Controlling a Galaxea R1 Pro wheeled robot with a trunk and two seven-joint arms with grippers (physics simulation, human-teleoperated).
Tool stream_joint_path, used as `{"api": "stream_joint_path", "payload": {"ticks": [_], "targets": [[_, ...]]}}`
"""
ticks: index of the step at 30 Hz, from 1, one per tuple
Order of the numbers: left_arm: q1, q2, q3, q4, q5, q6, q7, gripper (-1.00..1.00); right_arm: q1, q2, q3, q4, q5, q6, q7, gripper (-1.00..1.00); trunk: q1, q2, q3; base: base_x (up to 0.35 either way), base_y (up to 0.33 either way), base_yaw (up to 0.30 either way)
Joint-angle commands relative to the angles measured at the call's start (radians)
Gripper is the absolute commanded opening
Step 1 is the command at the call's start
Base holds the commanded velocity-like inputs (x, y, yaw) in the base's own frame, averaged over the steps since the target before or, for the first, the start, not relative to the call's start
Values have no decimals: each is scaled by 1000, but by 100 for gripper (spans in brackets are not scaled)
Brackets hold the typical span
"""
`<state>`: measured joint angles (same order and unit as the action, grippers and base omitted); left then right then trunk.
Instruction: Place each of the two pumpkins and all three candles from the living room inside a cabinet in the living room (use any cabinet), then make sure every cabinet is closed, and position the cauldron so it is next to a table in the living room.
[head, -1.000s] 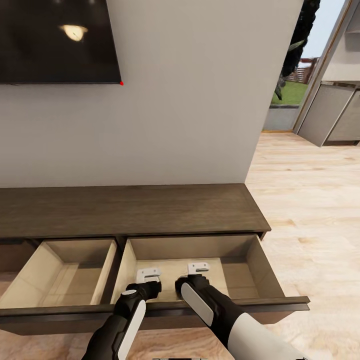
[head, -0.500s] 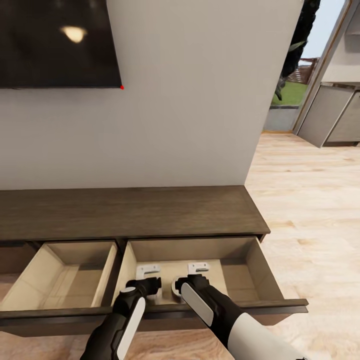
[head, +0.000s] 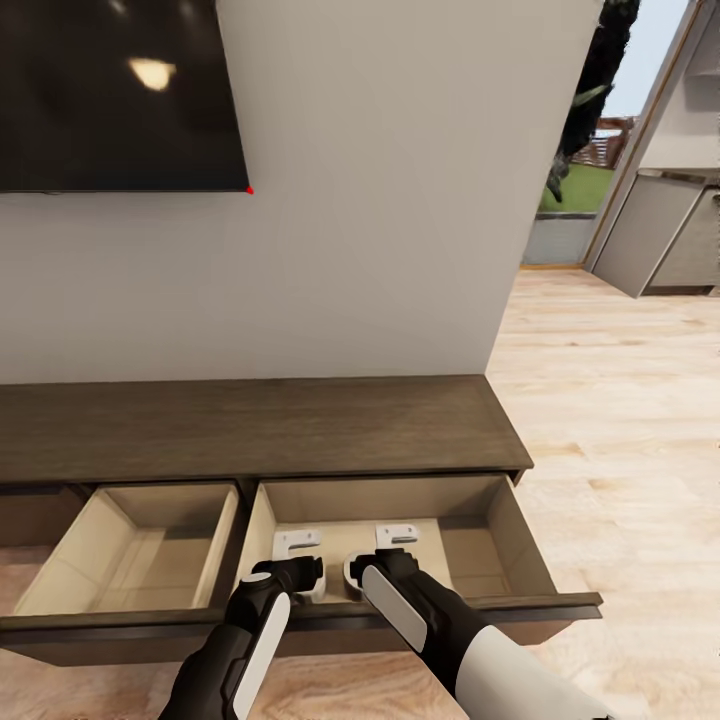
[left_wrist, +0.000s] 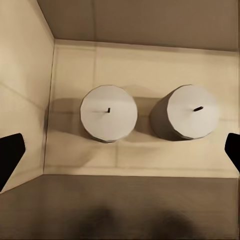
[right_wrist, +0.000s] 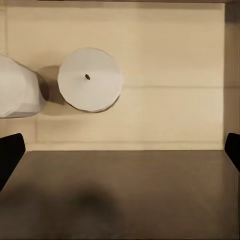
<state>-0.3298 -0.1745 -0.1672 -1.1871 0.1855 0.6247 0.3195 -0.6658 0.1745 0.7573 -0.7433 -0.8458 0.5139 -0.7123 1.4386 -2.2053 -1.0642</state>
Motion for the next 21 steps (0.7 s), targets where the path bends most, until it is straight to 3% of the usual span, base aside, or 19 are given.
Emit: {"api": "stream_joint_path", "payload": {"ticks": [1, 16, 18, 21], "targets": [[0, 0, 0, 0, 0, 0, 0, 100, 0, 0, 0, 0, 0, -1, 1, 100, -4, 7, 3, -43, 0, 0], [0, 0, 1, 0, -2, 3, 1, 100, 0, 0, -7, -1, 0, -6, 5, 100, -61, 112, 50, -5, 0, 0], [0, 0, 14, -4, -3, 3, 2, 100, 0, 0, -9, -1, -1, -6, 5, 100, -69, 126, 56, 0, 0, 0], [0, 0, 65, -27, -2, 14, 0, 100, 0, 0, -15, -1, -1, -7, 5, 100, -81, 147, 66, 0, 0, 0]]}}
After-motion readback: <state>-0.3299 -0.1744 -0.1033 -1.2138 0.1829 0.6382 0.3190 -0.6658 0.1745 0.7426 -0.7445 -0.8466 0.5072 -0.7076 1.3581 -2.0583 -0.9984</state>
